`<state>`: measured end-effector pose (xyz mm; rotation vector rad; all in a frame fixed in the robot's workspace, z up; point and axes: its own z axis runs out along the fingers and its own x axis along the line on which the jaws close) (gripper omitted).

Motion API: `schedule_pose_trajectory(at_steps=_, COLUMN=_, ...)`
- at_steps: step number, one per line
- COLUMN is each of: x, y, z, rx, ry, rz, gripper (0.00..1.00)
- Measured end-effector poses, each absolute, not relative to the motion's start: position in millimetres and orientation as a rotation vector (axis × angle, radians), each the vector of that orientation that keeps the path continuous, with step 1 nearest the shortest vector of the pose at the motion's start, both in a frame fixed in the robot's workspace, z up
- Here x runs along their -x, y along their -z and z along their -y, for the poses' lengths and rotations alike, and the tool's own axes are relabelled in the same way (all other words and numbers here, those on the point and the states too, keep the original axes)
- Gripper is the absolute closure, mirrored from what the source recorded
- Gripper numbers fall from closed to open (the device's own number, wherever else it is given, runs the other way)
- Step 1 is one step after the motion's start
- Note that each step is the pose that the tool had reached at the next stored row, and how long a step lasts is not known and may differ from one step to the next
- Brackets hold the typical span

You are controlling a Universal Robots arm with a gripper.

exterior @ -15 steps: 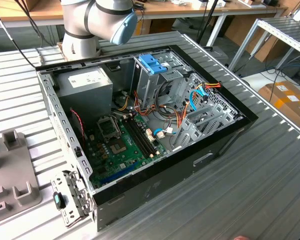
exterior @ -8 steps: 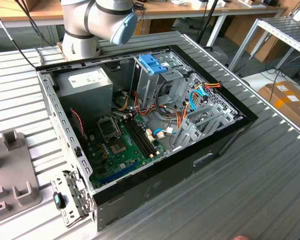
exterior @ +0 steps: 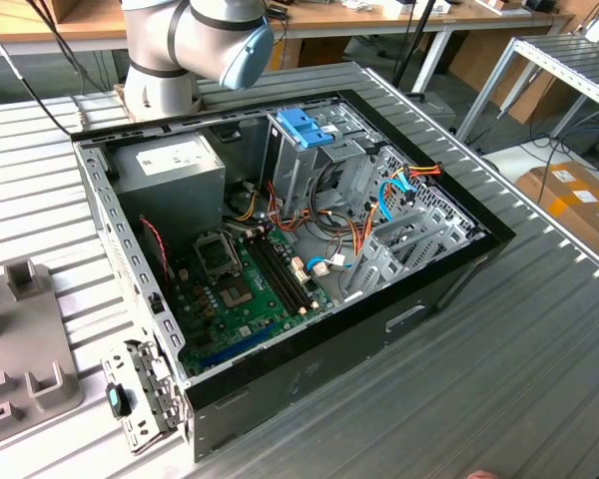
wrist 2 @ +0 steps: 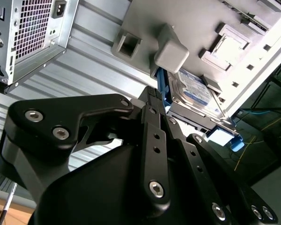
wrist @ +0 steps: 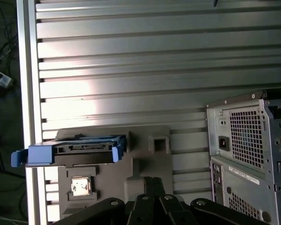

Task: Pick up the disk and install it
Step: 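Reach for the disk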

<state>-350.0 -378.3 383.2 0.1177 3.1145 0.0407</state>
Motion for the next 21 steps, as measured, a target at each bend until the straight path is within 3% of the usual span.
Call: schedule_pose_trajectory(at_steps=21, x=390.8, y=-382.5, z=378.3, rx=-0.118, ry=-0.041, rz=-3.114, gripper=0.89)
